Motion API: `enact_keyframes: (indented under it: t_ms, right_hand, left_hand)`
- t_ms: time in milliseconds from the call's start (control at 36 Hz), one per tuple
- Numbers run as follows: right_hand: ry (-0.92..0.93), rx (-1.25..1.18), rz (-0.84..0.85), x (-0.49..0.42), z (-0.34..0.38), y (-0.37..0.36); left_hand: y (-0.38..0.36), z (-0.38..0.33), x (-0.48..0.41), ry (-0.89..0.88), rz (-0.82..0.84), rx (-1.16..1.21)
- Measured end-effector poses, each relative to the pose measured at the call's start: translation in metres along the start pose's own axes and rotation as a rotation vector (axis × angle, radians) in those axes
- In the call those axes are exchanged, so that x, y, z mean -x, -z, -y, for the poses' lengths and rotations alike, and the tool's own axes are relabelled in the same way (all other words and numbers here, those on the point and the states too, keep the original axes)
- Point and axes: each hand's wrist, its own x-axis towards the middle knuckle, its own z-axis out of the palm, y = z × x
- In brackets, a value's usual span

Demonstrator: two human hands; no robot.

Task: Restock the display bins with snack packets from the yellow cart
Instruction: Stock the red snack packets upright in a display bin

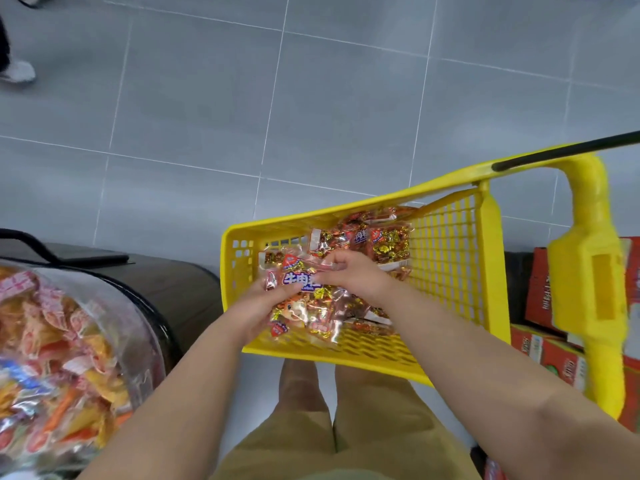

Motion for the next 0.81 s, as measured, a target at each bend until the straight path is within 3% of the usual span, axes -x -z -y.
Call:
enact_keyframes:
  t_ms: [139,194,278,333,444,806]
  right_hand:
    - [0.027,-0.067,-0.063,-0.010,-0.009,0.000]
    - [-0.004,-0.154,-0.248,-0.020,-0.021,0.011]
    - [-0.175,-0.149,-0.669,-0.041,-0.047,0.038]
    - [-0.279,-0.038,-0.762,-0.053,-0.063,0.056]
    - [-0.332,0.105,-0.658,-0.065,-0.082,0.078]
    - [-0.382,0.125,-0.475,-0.068,-0.082,0.091]
  left_hand:
    - [-0.006,0.005,-0.010,-0.023,-0.061,0.002]
    - [-0.009,0.008,-0.014,-0.021,-0.114,0.027]
    - [-0.013,0.012,-0.021,-0.018,-0.179,0.085]
    - [-0.013,0.016,-0.026,0.000,-0.211,0.128]
    - [-0.012,0.022,-0.033,0.039,-0.251,0.133]
    - [-0.003,0.032,-0.031,0.049,-0.341,0.117]
